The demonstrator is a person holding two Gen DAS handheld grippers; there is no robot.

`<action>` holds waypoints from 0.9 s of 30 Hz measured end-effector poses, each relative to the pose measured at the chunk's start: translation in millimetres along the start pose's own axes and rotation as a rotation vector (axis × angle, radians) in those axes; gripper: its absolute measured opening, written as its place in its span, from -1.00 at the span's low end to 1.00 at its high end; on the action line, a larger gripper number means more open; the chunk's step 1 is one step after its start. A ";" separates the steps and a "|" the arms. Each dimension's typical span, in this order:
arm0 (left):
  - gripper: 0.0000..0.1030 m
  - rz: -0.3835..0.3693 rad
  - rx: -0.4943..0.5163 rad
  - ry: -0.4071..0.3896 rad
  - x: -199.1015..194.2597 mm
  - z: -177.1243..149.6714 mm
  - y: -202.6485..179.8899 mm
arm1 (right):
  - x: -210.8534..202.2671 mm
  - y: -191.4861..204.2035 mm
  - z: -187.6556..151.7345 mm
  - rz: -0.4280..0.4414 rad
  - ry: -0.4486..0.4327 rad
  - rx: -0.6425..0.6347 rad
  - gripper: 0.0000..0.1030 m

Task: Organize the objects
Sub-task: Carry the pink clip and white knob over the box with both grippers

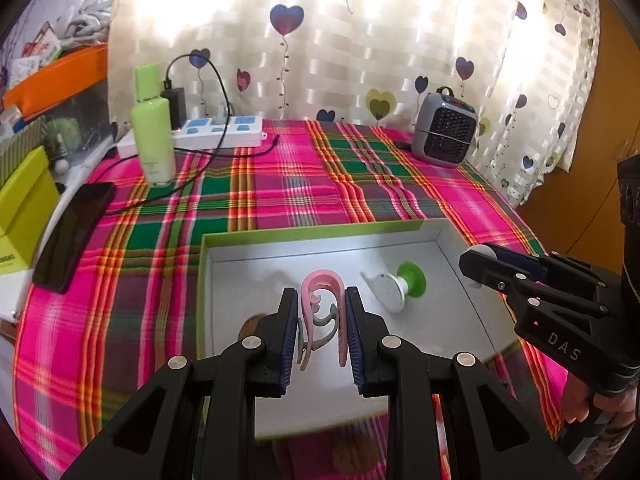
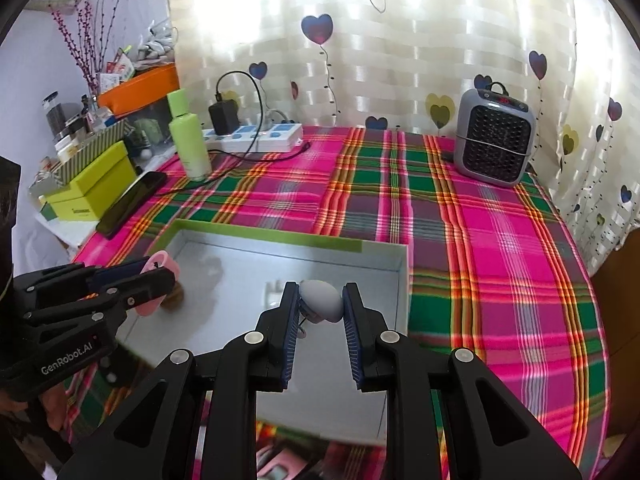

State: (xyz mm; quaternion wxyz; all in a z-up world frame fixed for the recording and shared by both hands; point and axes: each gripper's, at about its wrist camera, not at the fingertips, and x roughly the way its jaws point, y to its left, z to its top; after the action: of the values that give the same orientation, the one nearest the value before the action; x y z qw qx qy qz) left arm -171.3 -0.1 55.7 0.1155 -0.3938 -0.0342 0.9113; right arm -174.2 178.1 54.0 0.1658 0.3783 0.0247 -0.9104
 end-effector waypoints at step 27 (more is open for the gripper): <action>-0.58 0.042 0.020 0.090 72.1 19.5 -3.6 | 67.0 -24.3 13.9 0.002 0.094 -0.001 -0.56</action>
State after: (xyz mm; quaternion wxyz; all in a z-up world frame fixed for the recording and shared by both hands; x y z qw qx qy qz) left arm -232.6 21.2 18.5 0.1015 -0.4340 -0.0114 0.8951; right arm -235.6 179.7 15.3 0.1658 0.4208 0.0327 -0.8913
